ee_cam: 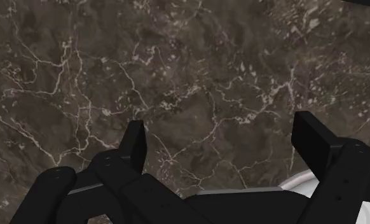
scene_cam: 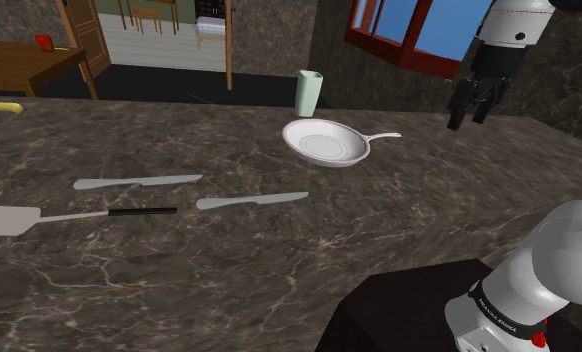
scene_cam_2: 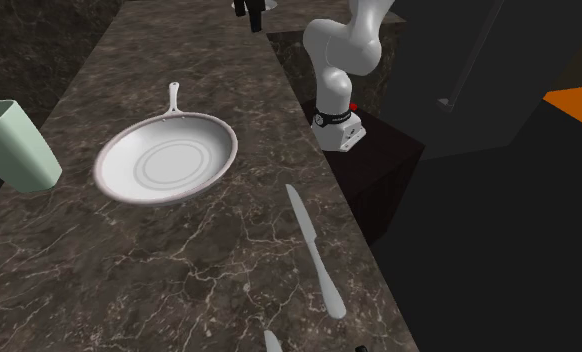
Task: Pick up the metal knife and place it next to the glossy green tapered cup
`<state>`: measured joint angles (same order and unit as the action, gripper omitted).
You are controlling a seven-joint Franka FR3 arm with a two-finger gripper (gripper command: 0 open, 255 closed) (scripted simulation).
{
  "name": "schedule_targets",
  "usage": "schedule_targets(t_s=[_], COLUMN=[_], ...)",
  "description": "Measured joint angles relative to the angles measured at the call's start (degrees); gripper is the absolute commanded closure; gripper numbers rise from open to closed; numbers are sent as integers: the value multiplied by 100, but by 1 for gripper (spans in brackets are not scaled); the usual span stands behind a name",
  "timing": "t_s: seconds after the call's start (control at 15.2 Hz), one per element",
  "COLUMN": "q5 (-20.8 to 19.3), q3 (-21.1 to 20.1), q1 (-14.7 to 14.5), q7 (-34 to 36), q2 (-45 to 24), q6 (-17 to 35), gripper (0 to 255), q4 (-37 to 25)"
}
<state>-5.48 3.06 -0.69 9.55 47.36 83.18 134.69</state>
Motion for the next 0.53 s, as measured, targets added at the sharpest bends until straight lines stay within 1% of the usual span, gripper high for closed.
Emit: schedule_targets(t_s=[0.13, 0.53], q5=[17, 171], q3=[-12, -131], q1=[-42, -497], q7=[-37, -484], q2=[-57, -663], q6=[63, 982], gripper=[0, 0], q4=[-13, 67])
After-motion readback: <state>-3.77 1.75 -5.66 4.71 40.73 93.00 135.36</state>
